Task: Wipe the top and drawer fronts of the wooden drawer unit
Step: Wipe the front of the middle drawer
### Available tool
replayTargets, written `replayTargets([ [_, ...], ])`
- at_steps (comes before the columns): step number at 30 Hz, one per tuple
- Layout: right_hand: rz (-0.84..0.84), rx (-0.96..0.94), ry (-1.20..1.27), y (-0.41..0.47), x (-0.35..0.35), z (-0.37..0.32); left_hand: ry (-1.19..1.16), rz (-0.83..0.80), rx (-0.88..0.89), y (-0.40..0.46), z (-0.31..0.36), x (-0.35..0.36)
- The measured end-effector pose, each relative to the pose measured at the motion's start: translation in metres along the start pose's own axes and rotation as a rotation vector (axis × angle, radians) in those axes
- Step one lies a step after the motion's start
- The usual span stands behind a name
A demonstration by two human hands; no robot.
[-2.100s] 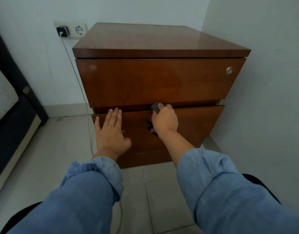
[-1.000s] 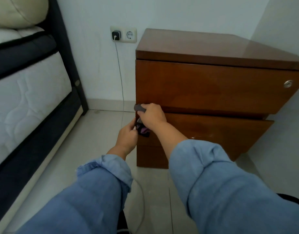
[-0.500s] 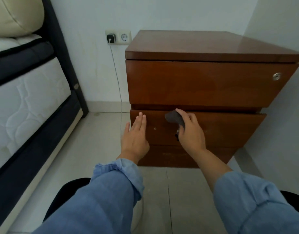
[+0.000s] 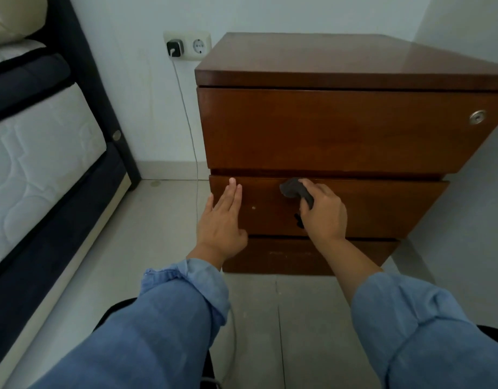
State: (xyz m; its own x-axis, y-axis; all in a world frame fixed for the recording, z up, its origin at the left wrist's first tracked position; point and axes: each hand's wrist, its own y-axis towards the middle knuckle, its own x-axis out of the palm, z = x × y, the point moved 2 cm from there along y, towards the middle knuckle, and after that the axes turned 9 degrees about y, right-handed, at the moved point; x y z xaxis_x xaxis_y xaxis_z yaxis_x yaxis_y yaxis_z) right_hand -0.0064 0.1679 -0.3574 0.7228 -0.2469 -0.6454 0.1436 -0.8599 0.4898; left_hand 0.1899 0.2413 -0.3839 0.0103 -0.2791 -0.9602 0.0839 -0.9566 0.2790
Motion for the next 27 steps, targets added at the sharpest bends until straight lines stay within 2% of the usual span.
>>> replayTargets([
  [3,-0.023,-0.024,0.039,-0.008,0.007,0.001,-0.093,0.130,-0.028,-0.007,-0.003,0.002],
  [6,-0.085,-0.201,0.035,-0.019,0.020,-0.015,-0.334,0.289,-0.210,-0.017,-0.013,0.009],
  [9,-0.021,-0.350,-0.016,-0.017,0.033,-0.037,-0.700,0.184,-0.608,-0.024,-0.024,0.030],
  [11,0.030,-0.447,-0.058,-0.009,0.043,-0.052,-0.905,0.115,-0.774,-0.024,-0.027,0.041],
  [15,0.074,-0.622,-0.237,0.001,0.076,-0.075,-1.053,0.110,-0.788,-0.014,-0.028,0.044],
  [18,0.036,-0.651,-0.425,-0.002,0.105,-0.064,-1.120,0.166,-0.798,-0.007,-0.027,0.044],
  [21,0.009,-0.739,-0.514,-0.012,0.124,-0.039,-1.076,0.224,-0.848,-0.004,-0.029,0.046],
  [24,-0.037,-0.784,-0.490,-0.019,0.141,-0.024,-1.003,0.289,-0.857,-0.003,-0.028,0.046],
  [27,-0.128,-0.824,-0.540,-0.030,0.152,-0.016,-0.980,0.298,-0.876,-0.003,-0.024,0.044],
])
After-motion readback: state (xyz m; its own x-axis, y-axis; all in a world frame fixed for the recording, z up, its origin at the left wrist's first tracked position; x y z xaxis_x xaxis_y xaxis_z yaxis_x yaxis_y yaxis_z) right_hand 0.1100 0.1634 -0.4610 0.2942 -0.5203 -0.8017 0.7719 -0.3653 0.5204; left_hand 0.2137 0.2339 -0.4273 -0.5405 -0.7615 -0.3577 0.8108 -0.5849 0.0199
